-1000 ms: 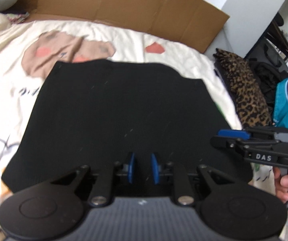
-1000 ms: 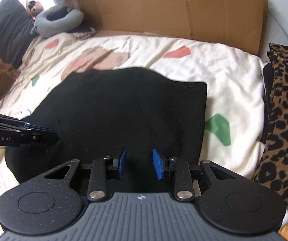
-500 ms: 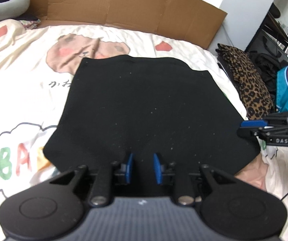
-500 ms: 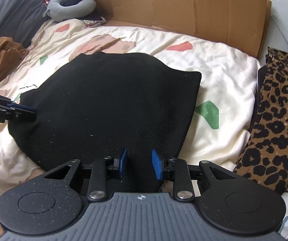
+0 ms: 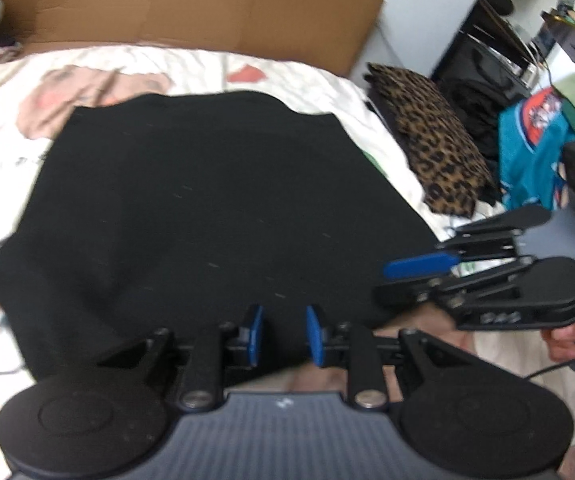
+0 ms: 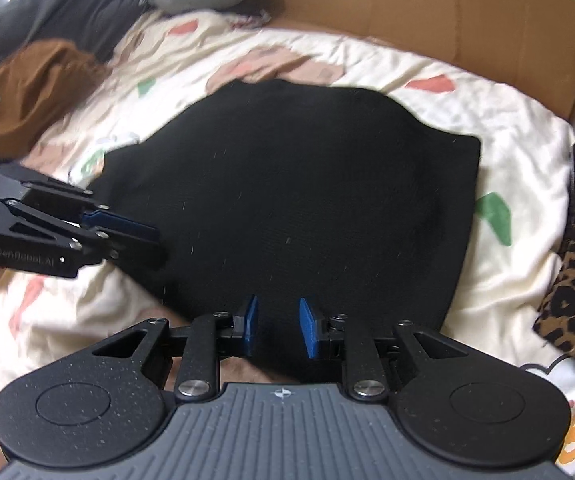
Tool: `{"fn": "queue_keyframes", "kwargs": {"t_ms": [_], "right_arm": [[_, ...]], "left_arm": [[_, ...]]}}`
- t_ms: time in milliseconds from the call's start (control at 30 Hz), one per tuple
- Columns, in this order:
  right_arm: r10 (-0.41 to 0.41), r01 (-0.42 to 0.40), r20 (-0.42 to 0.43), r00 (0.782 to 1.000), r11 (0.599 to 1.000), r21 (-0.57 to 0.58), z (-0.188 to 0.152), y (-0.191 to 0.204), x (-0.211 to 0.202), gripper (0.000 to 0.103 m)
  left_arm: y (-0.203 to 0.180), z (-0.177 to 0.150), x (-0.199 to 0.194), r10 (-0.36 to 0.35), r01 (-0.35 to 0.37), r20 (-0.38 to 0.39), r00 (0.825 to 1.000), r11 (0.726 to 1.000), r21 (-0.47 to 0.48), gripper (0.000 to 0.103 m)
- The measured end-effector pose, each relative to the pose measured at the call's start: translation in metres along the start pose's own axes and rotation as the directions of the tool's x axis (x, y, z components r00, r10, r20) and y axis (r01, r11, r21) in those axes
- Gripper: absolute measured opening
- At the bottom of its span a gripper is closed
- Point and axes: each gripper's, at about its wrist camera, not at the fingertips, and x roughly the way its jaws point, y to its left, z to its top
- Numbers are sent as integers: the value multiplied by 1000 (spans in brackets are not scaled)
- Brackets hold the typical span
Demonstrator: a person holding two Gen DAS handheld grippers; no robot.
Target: Fold clothes
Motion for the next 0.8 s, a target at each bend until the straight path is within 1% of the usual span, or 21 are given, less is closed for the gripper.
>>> {"fn": "queue_keyframes", "kwargs": {"t_ms": [67, 167, 267, 367, 500, 633, 800], "right_arm": [[-14, 14, -28, 1000, 1000, -13, -5, 0, 5, 28], [-24, 24, -40, 999, 1000, -17, -6, -1, 7, 26], [-41, 41, -45, 998, 999, -12, -8, -5, 5, 23], [-68, 68, -52, 996, 998, -1, -14, -12, -1, 20], [-94, 95, -66, 993, 995, 24, -21, -24, -9, 20], [-102, 105, -67, 993, 994, 43, -23, -31, -12, 19], [-108, 112, -68, 992, 992, 59, -24, -37, -15, 19]], "left_arm": [[-6, -3, 5, -8, 8, -3, 1000, 1000, -3, 25], [-13, -6, 12, -11, 11, -4, 1000, 1000, 6, 25], [-13, -5, 18, 5, -5, -9, 1000, 1000, 13, 25], [-7, -5, 16, 23, -23, -11, 1000, 1000, 6, 24], [7, -10, 6, 58, -59, -11, 998, 998, -21, 23], [20, -16, -7, 94, -94, -8, 996, 994, -61, 16], [34, -18, -26, 152, -151, 8, 988, 985, -80, 16]]}}
